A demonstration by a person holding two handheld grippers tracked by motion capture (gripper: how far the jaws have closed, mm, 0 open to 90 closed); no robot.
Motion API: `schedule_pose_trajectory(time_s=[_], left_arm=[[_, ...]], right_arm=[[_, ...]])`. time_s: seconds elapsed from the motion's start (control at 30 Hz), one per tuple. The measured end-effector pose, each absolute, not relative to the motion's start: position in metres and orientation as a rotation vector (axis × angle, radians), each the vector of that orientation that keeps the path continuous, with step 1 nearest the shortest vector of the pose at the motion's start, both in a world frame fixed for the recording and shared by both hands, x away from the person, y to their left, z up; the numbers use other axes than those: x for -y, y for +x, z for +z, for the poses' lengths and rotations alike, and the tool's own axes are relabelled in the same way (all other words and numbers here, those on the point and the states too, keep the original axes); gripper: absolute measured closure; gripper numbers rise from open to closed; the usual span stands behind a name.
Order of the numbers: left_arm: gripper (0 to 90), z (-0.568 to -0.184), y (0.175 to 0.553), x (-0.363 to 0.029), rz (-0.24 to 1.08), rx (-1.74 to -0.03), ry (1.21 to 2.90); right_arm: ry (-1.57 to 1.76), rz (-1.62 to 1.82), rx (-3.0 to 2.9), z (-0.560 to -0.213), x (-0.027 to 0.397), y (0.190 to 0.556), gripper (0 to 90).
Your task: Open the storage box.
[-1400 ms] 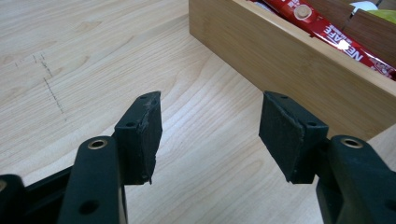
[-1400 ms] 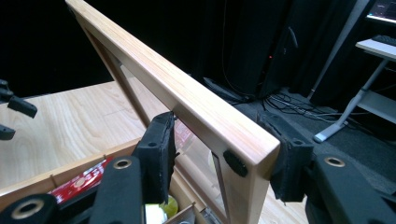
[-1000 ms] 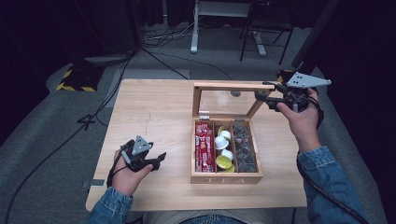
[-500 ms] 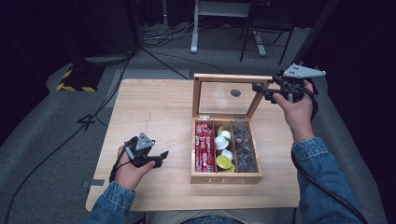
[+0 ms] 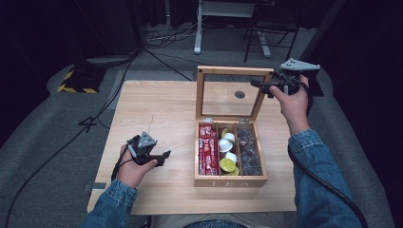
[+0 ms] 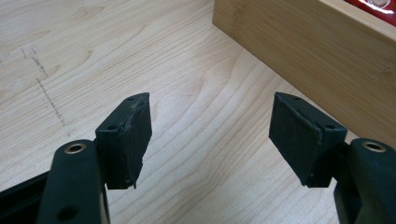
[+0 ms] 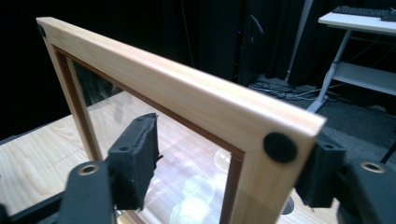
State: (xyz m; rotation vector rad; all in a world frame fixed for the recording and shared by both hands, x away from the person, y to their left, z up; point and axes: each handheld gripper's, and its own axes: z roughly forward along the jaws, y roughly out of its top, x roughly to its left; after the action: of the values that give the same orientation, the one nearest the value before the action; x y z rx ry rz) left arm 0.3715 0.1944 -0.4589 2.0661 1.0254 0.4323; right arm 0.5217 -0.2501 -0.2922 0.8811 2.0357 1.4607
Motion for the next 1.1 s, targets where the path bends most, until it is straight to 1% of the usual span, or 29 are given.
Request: schedule_pose_trajectory(time_s=[0.2,0.53,0.7,1.1], left_arm=[[30.4,-0.46,0.374,-0.189,0.415,-1.004,2.063],[30.5,-0.462,0.376,-0.188,0.406,-1.001,2.072],[30.4,-0.461,0.375,-0.189,0.415,-1.004,2.076],[30.2,-0.462,0.373,-0.189,0.423,-1.0,2.097]], right_arm=[[0.917,1.452,-2.028,-0.295,0.247,0.532,27.4],[1.006,1.45,-2.026,-0.313,0.246,0.546,26.4],[1.025,1.419,-2.026,-0.32,0.242,0.552,23.5],[1.083,1.36,-2.058,-0.342,0.243,0.559,23.4]])
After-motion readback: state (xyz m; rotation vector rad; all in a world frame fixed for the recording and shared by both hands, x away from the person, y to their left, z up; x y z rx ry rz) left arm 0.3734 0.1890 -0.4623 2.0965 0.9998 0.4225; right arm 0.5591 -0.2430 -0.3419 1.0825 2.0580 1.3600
